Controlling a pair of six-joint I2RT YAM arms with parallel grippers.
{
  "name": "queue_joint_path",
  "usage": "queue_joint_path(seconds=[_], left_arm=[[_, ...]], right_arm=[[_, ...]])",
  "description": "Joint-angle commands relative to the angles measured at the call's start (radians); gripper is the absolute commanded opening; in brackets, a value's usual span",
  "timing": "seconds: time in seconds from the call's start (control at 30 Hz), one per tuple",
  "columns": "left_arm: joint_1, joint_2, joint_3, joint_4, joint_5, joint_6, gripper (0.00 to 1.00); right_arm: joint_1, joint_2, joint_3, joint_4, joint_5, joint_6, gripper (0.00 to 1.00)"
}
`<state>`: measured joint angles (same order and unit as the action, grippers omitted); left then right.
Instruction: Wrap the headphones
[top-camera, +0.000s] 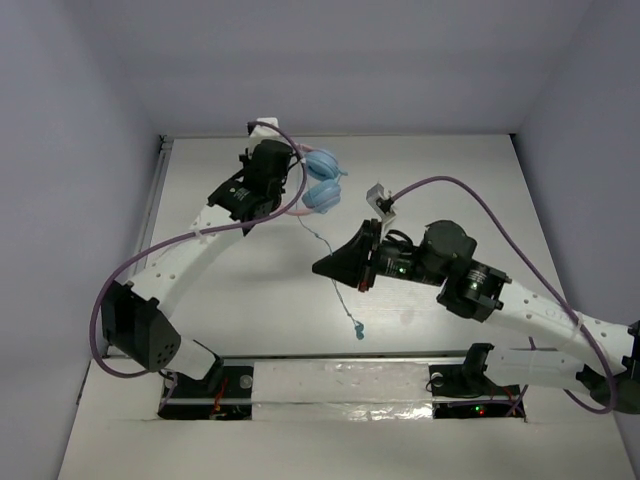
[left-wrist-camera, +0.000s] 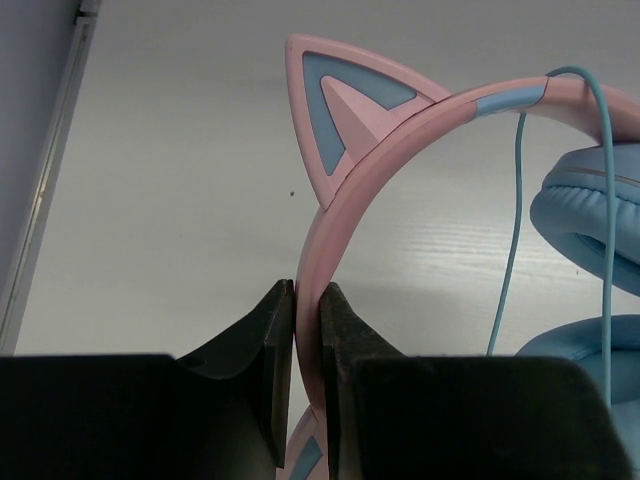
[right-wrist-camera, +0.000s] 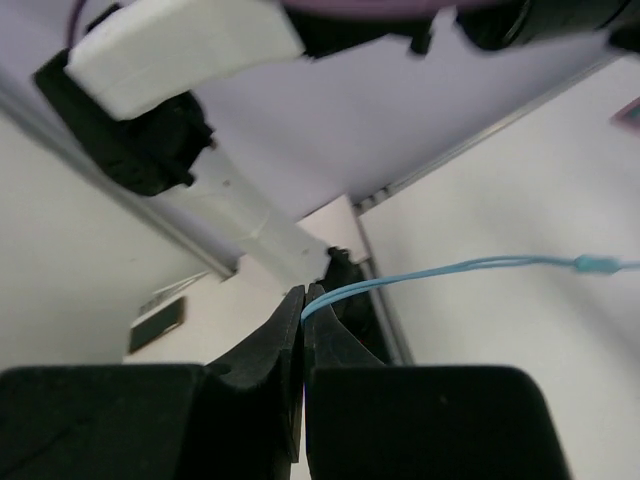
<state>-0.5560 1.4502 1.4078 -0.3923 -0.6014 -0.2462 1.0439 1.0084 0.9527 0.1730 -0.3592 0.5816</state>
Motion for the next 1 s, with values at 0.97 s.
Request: queue_joint_path(seconds=[0.97], left_arm=[[-0.234,-0.246,-0.331,-0.069,0.117,0.082,0.00]], right_arm=[[-0.228,0.265,0.468,-0.601,0.649,-0.514,0.00]])
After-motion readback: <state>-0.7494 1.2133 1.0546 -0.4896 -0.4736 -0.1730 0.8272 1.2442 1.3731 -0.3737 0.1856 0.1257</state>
